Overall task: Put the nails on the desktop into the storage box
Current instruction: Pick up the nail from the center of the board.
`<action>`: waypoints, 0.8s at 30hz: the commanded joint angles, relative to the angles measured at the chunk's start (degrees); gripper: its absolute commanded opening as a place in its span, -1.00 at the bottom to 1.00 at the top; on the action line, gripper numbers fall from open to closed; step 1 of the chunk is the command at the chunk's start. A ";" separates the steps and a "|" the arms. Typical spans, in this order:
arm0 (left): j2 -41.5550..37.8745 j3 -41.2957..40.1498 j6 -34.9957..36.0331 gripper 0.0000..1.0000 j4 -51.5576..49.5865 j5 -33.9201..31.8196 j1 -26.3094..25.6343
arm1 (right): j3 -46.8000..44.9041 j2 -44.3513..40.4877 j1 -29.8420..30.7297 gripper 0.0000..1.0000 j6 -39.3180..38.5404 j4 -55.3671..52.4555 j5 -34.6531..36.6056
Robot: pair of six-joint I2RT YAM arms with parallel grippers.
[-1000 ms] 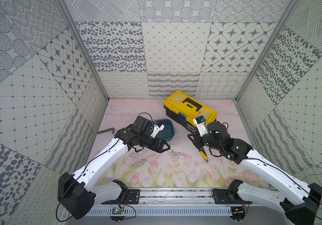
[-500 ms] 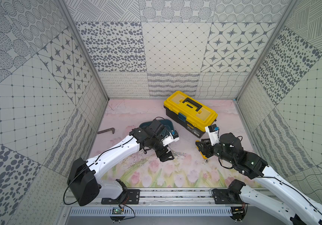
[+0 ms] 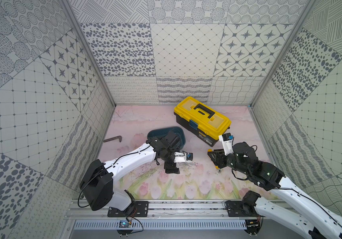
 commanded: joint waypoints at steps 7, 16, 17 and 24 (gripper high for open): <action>5.26 -0.80 21.67 0.63 8.32 -8.67 -0.19 | 1.30 1.56 1.06 -0.05 2.29 1.20 -1.64; 11.43 -0.43 34.81 0.36 15.93 -13.11 -0.14 | 1.66 1.65 1.14 -0.04 2.02 1.19 -0.81; 12.10 -0.45 36.27 0.31 16.41 -13.78 -0.14 | 1.52 1.61 1.15 -0.04 2.10 1.19 -0.79; 14.94 0.32 40.81 0.18 18.91 -15.21 -0.06 | 0.98 1.58 1.13 -0.03 1.76 1.19 -1.33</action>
